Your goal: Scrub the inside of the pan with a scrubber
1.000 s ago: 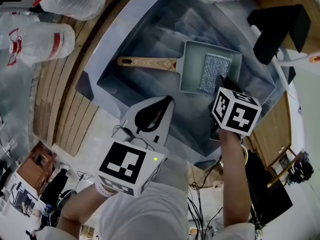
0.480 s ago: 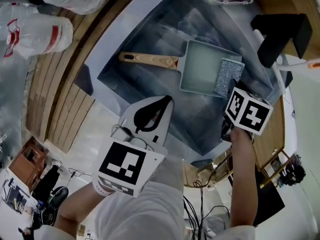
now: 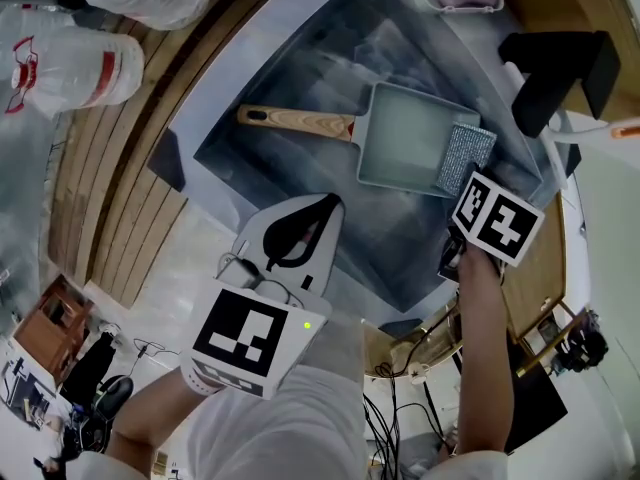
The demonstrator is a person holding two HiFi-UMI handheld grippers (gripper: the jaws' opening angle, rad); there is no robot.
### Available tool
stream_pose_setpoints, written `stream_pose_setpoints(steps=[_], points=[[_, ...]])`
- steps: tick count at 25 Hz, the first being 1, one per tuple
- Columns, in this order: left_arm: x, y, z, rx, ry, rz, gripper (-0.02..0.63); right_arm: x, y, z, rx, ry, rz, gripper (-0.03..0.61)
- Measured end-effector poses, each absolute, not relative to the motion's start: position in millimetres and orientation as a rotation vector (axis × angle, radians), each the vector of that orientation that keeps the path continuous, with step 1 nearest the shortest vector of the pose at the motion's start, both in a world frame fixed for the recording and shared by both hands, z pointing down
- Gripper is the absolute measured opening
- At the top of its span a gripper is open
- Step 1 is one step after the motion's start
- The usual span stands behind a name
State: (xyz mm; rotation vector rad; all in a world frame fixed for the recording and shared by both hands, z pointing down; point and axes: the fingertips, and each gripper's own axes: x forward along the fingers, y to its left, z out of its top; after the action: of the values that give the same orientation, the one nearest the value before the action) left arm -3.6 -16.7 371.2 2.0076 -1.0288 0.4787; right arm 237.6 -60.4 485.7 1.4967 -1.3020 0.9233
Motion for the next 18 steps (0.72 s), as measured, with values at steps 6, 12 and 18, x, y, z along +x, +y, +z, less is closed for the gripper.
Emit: stream_pose_setpoints(steps=[6,12,18], points=[[-0.6,-17.6,369.4,2.011,-1.023,0.474,-0.005,243.4,-70.6,487.9,1.537,-1.290,0.919,0.048],[-1.0,-17.8,369.6,2.009,-1.021,0.478,-0.005,243.8,-85.1,487.4,1.568,-1.301,0.911,0.048],[0.0,-16.6,368.8,2.012,-1.019,0.480,-0.006,242.4,-62.2,488.5,1.567,-1.281,0.961,0.048]])
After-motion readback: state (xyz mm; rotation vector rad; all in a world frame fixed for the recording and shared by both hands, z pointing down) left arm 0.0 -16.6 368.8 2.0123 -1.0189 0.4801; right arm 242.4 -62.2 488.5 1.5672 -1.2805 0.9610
